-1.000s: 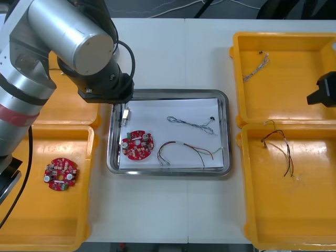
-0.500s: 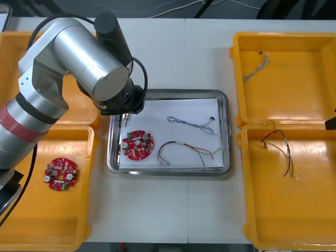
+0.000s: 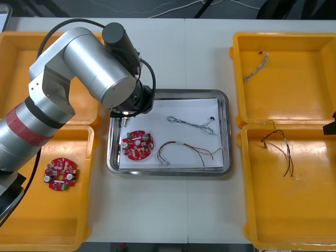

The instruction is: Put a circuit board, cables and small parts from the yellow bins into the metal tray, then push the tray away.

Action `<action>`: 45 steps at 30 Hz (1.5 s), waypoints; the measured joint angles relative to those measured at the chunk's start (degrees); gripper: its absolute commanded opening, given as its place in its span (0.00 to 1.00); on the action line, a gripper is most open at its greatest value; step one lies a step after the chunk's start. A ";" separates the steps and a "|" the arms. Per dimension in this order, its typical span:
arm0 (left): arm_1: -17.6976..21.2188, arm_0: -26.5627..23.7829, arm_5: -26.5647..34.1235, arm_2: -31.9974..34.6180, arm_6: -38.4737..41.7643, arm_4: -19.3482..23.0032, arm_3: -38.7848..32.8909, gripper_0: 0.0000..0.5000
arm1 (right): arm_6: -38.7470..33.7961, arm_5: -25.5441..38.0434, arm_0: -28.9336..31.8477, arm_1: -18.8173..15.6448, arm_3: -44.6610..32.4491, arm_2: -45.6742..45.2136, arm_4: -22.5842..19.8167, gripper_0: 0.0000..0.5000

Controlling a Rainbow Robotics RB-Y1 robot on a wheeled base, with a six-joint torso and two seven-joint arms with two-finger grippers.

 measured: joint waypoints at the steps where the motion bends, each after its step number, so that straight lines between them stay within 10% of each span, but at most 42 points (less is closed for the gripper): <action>1: -0.13 0.00 -0.38 -0.16 0.00 -0.21 0.39 0.00 | 0.00 0.00 0.00 0.00 0.00 0.00 -0.27 1.00; 41: -4.42 0.01 -3.77 -2.75 -0.03 -4.93 9.07 0.00 | 0.00 0.00 0.03 0.03 -1.55 0.00 -2.13 1.00; 43: -4.50 0.01 -3.78 -2.75 -0.03 -4.97 9.09 0.10 | 0.00 0.00 0.03 0.03 -1.56 0.01 -2.18 1.00; 45: -4.55 0.01 -3.78 -2.75 -0.03 -5.02 9.09 0.56 | 0.00 0.00 0.03 0.03 -1.57 0.02 -2.19 1.00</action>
